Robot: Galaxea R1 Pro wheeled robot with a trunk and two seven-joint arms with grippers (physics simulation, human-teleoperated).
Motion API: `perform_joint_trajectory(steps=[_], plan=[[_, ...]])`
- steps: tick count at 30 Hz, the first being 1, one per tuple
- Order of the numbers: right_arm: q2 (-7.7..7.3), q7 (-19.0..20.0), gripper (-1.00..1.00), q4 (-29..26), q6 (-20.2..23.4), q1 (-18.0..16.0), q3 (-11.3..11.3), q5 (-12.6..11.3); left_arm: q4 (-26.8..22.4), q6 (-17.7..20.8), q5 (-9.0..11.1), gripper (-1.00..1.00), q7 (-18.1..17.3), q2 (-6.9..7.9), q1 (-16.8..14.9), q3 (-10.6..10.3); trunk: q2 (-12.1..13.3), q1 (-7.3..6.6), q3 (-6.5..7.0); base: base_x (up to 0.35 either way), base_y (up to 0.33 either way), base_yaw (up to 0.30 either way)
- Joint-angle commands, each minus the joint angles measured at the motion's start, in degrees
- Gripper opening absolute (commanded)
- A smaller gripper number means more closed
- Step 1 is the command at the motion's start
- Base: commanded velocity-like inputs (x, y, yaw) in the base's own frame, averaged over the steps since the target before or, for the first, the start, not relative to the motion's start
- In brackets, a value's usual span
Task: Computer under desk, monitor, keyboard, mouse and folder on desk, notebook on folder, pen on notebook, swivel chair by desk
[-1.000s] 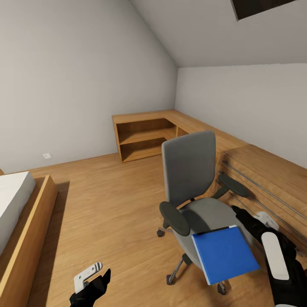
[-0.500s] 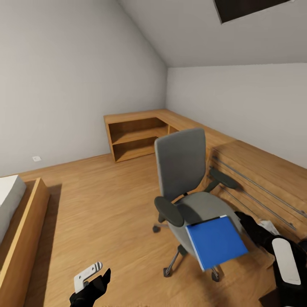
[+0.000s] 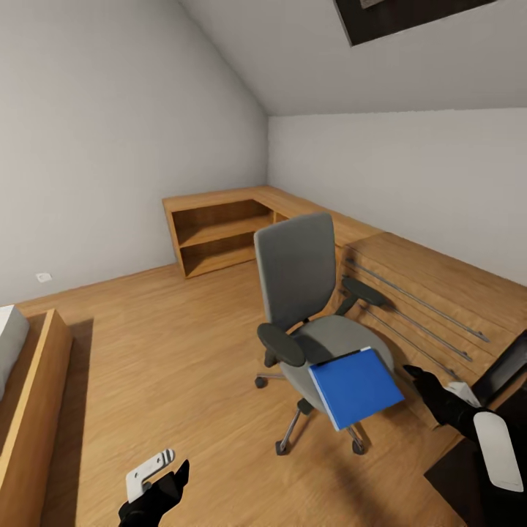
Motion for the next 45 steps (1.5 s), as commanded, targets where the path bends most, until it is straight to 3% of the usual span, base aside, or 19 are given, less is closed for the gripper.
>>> perform_joint_trajectory(steps=[1, 3, 11, 15, 23, 24, 33, 37, 45], plan=[[0.0, -0.5, 1.0, -0.1, 0.2, 0.0, -0.3, -0.6, -0.1, 0.1, 0.5, 1.0, 0.4, -0.02, 0.0, 0.0, 0.0, 0.0, -0.04, -0.021, 0.008, -0.01], [-0.06, -0.3, 1.0, -0.1, 0.1, 0.0, -1.9, -0.6, -0.3, 0.1, 0.6, 1.0, 0.5, -0.08, 0.0, 0.1, -0.8, 0.44, -0.4, -0.006, 0.002, -0.003], [-0.2, 0.1, 1.0, 2.0, 0.0, 0.0, -2.6, -0.6, -0.3, 0.1, 0.7, 1.0, 0.6, -0.08, 0.0, 0.1, -4.0, 2.19, -1.84, 0.0, 0.0, 0.0], [-1.06, 2.5, 1.0, 5.0, 0.0, 0.0, -3.3, -0.5, -0.3, 0.1, 0.7, 1.0, 0.6, -0.08, 0.0, 0.1, -5.6, 3.07, -2.56, 0.0, 0.0, 0.0], [-4.71, 10.9, 1.0, 12.0, -0.1, -0.1, -3.6, -0.6, -0.3, 0.1, 0.7, 1.0, 0.6, -0.08, 0.0, 0.0, -8.9, 4.83, -3.99, 0.0, 0.0, 0.0], [-5.72, 12.9, 1.0, 14.4, -0.2, -0.1, -3.7, -0.6, -0.3, 0.1, 0.7, 1.0, 0.6, -0.08, 0.0, 0.0, -9.3, 5.05, -4.17, 0.0, 0.0, 0.0], [-8.63, 21.3, 1.0, 19.8, -0.5, -0.1, -3.8, -0.7, -0.3, 0.2, 0.7, 1.0, 0.6, -0.08, 0.0, 0.0, -12.9, 7.03, -5.79, 0.0, 0.0, 0.0], [-10.3, 24.4, 1.0, 23.0, -0.6, -0.2, -3.7, -0.5, -0.3, 0.1, 0.7, 1.0, 0.6, -0.08, 0.0, 0.0, -14.5, 7.9, -6.51, 0.0, 0.0, 0.0], [-12.82, 26.2, 1.0, 27.9, -0.7, -0.4, -3.7, -0.6, -0.3, 0.2, 0.7, 1.0, 0.6, -0.08, 0.0, 0.0, -17.7, 9.66, -7.94, 0.0, 0.0, 0.0]])
